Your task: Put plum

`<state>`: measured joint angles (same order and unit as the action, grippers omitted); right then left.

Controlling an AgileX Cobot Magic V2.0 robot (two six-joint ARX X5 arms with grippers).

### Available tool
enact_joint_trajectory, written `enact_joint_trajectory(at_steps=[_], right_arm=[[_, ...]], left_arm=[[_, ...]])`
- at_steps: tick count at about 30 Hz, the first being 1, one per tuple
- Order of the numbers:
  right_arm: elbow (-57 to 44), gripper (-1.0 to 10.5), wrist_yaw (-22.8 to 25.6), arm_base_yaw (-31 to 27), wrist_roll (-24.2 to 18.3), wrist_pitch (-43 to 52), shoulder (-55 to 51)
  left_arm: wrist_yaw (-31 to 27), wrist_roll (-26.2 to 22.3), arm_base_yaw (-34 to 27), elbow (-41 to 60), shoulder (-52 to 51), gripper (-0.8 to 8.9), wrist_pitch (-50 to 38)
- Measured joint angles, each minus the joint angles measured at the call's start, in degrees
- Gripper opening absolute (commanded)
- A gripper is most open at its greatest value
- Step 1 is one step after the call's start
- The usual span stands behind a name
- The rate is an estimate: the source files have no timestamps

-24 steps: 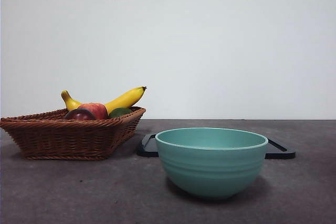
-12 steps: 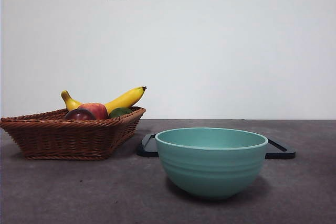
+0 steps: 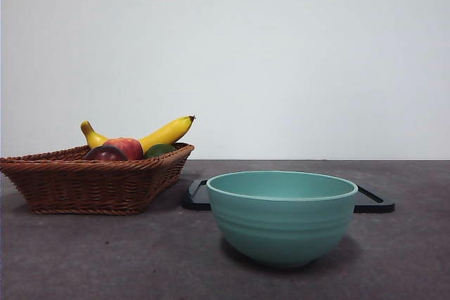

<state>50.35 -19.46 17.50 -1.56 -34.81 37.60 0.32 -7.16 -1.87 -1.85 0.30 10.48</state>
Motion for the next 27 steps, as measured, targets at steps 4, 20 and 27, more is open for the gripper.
enact_joint_trajectory(at_steps=[4,20,27], right_arm=[[-13.33,0.1,1.57,-10.62,-1.38,13.25,-10.1],[-42.34,0.1,9.2,-17.75,-1.64,34.91,-31.04],[-46.9,0.1,12.2,-18.8,-1.62,35.08,-35.5]], left_arm=[[0.0,-0.02,0.0,0.0,0.0,0.07,0.0],[0.0,-0.02,0.0,0.0,0.0,0.07,0.0],[0.0,-0.02,0.0,0.0,0.0,0.07,0.0]])
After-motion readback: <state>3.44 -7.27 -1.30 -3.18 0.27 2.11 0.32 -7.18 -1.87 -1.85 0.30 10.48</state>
